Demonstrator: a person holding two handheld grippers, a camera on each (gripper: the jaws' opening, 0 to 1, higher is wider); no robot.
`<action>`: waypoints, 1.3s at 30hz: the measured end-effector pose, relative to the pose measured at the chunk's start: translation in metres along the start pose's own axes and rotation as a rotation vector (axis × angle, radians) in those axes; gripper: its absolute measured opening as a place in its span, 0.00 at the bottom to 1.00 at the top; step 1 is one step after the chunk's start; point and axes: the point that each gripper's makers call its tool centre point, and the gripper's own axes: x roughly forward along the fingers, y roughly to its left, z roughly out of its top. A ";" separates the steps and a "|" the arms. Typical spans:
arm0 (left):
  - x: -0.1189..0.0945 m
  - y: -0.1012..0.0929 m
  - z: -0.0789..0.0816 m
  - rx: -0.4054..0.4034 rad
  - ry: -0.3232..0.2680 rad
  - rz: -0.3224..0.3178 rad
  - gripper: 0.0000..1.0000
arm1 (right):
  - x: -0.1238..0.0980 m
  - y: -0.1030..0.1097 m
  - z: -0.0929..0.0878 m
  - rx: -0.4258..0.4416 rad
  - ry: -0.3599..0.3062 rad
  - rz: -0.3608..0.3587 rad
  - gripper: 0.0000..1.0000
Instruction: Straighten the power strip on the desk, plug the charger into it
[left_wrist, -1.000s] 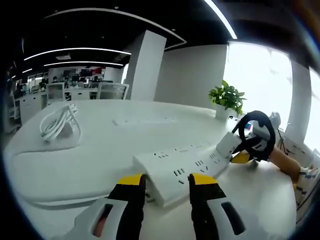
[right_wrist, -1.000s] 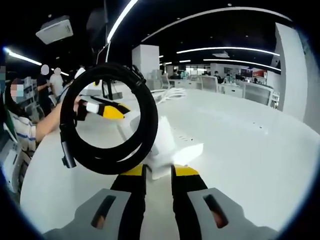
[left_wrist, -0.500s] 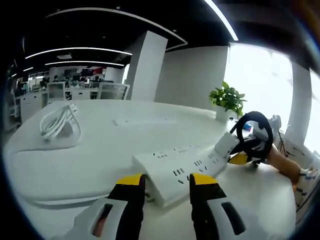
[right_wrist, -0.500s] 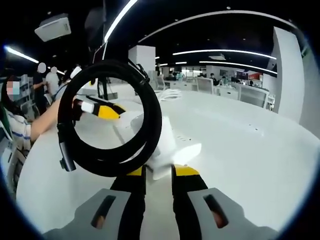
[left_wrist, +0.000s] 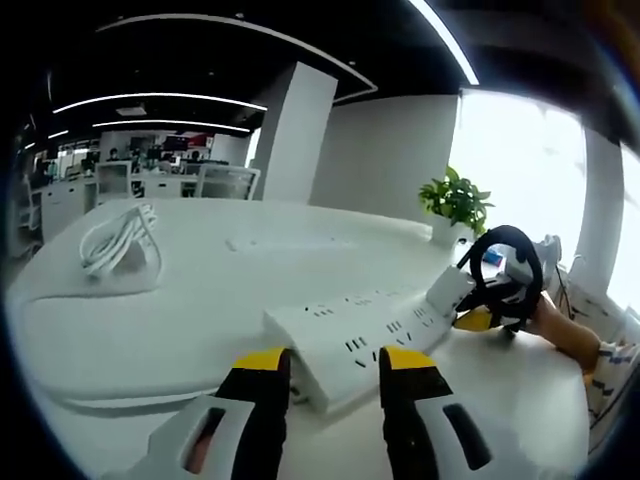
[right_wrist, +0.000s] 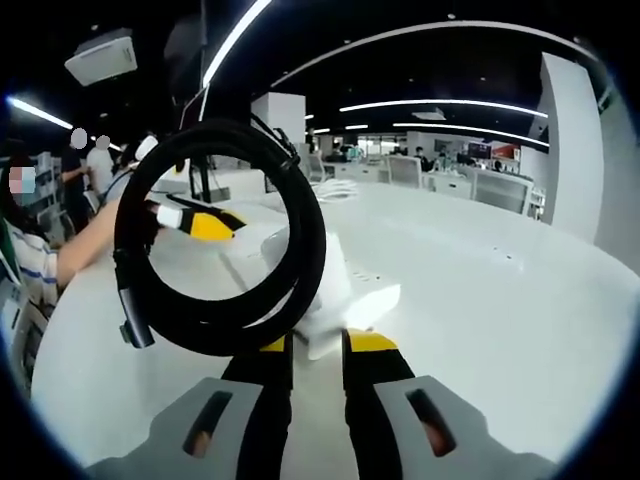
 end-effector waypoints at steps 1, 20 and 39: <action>0.000 0.001 0.000 0.002 0.000 0.001 0.35 | 0.000 -0.001 0.000 0.002 0.000 -0.003 0.18; 0.000 -0.003 -0.004 0.095 0.035 0.005 0.38 | 0.000 0.002 0.000 0.003 0.022 -0.050 0.19; -0.010 -0.010 -0.004 0.222 0.055 0.025 0.36 | -0.021 -0.001 -0.005 0.099 0.015 -0.097 0.18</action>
